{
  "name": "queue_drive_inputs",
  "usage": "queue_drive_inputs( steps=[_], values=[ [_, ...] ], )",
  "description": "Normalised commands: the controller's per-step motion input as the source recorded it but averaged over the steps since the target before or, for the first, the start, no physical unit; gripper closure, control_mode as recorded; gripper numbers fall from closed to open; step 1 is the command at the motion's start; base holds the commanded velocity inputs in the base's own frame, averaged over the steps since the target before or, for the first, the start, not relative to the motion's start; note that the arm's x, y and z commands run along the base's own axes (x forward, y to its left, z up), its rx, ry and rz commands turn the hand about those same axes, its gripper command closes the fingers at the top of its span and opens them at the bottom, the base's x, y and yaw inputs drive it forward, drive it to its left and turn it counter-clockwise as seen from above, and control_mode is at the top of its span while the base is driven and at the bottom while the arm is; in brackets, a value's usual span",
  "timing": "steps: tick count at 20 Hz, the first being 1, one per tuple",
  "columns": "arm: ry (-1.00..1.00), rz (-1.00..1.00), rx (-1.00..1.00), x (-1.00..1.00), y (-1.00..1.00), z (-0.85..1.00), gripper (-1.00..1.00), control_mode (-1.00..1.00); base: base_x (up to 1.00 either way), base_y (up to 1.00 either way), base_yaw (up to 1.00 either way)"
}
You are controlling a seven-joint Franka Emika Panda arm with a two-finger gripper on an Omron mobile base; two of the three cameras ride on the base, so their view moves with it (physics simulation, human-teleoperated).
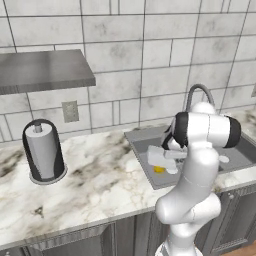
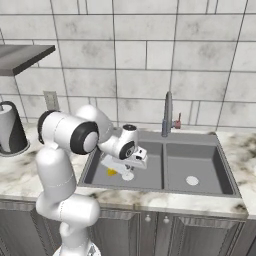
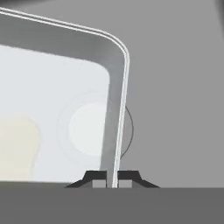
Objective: Pick the tupperware and strainer and place them in the sink. Then turn on the water.
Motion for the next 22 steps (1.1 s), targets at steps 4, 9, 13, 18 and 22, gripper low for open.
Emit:
queue_drive_inputs(
  steps=[4,9,13,18,22],
  values=[
    [0.0,0.0,0.0,0.03,0.0,-0.24,1.0,-1.0,0.0,0.0,0.0],
    [0.0,0.0,0.0,0.0,0.0,0.0,1.0,-1.0,0.0,0.0,0.0],
    [0.0,0.0,0.0,0.0,0.0,0.0,-1.0,-1.0,0.0,0.0,0.0],
    [0.0,0.0,0.0,-0.01,0.0,0.02,-1.0,-1.0,0.0,0.0,0.0],
    [-0.11,0.0,0.0,-0.21,0.0,0.55,-1.0,-1.0,0.0,0.0,0.0]
  ],
)
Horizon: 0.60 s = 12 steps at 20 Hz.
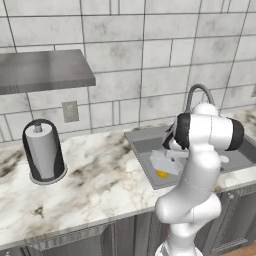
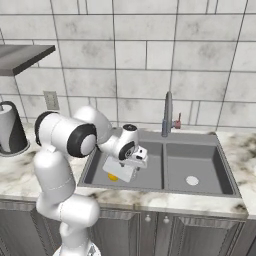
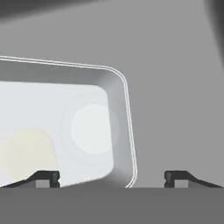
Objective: Pick the tupperware and strainer and place them in the sink. Then turn on the water.
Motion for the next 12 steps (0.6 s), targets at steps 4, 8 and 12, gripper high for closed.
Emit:
queue_drive_inputs(
  steps=[4,8,12],
  values=[
    [-0.18,0.0,0.01,-0.25,0.0,0.88,-1.0,-1.0,0.0,0.0,0.0],
    [-0.06,0.01,0.0,-0.21,0.05,0.73,-1.0,-1.0,0.0,0.0,0.0],
    [0.0,0.06,0.0,-0.2,0.19,0.46,-1.0,-1.0,0.0,0.0,0.0]
  ],
)
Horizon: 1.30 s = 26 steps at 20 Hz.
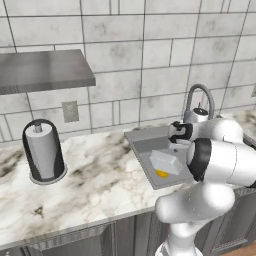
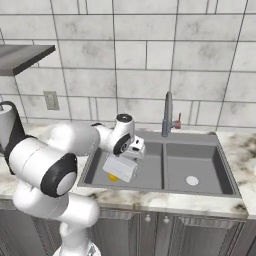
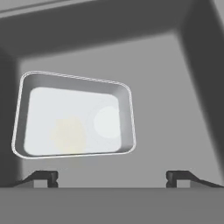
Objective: Pick the tupperware and strainer and place them in the sink. Then turn on the water.
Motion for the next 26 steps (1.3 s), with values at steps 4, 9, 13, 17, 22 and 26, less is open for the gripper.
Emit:
queue_drive_inputs(
  steps=[4,9,13,17,22,26],
  values=[
    [0.0,0.06,0.0,-0.31,0.04,0.53,-1.0,-1.0,0.0,0.0,0.0],
    [0.0,0.06,0.0,-0.65,0.02,0.57,-1.0,-1.0,0.0,0.0,0.0],
    [0.0,0.11,-0.01,-0.88,0.22,0.54,-1.0,-1.0,0.0,0.0,0.0],
    [0.0,0.11,-0.02,-1.0,0.35,0.55,-1.0,-1.0,0.0,0.0,0.0],
    [-0.08,0.03,-0.04,-0.82,0.4,0.52,-1.0,-1.0,0.0,0.0,0.0],
    [-0.12,0.0,-0.03,-0.81,0.23,0.56,-1.0,-1.0,0.0,0.0,0.0]
  ],
)
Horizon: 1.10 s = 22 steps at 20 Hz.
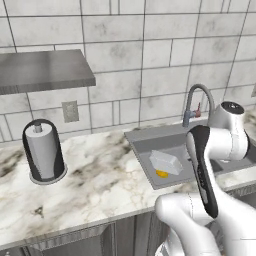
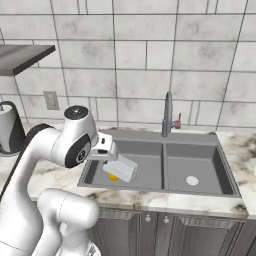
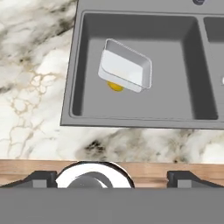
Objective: Pick the tupperware and strainer and place them in the sink. Then turn on the water.
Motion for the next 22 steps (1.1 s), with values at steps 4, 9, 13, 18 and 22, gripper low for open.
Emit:
queue_drive_inputs(
  steps=[4,9,13,18,22],
  values=[
    [-0.12,0.0,-0.02,-0.9,0.23,0.52,-1.0,-1.0,0.0,0.0,0.0],
    [-0.05,0.0,-0.03,-0.54,0.22,0.47,-1.0,-1.0,0.0,0.0,0.0],
    [0.0,-0.05,0.0,0.0,0.01,0.1,-1.0,-1.0,0.0,0.0,0.0],
    [0.0,0.0,0.0,0.0,0.0,0.0,-1.0,-1.0,0.0,0.0,0.0],
    [0.0,0.0,0.0,0.0,0.0,0.0,-1.0,-1.0,0.0,0.0,0.0]
  ],
)
